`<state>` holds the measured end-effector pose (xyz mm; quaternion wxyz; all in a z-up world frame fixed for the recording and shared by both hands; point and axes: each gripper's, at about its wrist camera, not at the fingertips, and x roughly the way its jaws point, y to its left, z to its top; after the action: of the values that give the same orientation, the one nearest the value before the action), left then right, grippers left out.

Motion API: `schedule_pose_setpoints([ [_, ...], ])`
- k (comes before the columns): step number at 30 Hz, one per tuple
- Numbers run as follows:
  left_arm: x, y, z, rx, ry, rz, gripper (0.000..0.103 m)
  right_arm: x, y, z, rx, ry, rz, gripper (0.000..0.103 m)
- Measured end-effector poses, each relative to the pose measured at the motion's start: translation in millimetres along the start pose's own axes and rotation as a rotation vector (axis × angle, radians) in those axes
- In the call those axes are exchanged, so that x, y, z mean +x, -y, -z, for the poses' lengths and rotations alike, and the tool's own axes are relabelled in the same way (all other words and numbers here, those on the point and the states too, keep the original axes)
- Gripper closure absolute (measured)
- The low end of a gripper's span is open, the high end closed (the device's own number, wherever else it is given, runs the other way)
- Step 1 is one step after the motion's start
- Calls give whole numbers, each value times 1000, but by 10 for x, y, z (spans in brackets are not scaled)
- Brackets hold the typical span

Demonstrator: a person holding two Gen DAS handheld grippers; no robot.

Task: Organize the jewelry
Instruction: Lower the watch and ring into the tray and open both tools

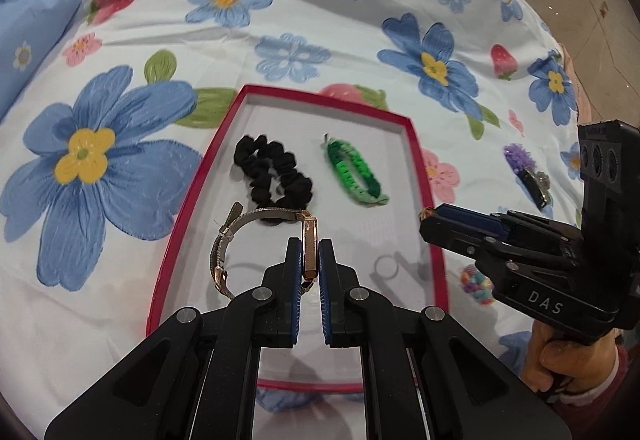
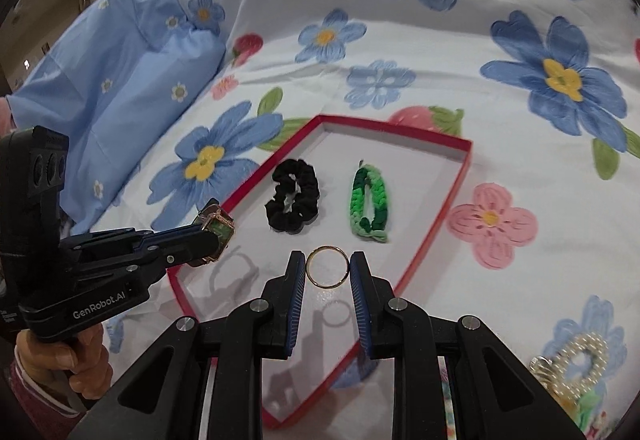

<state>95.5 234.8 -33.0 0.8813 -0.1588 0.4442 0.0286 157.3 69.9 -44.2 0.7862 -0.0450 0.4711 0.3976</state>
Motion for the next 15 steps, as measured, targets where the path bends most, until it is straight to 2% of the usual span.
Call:
schedule_pose_setpoints([
  [15, 494, -125, -31, 7, -89, -15, 96, 593, 18, -45, -75, -131, 75, 80],
])
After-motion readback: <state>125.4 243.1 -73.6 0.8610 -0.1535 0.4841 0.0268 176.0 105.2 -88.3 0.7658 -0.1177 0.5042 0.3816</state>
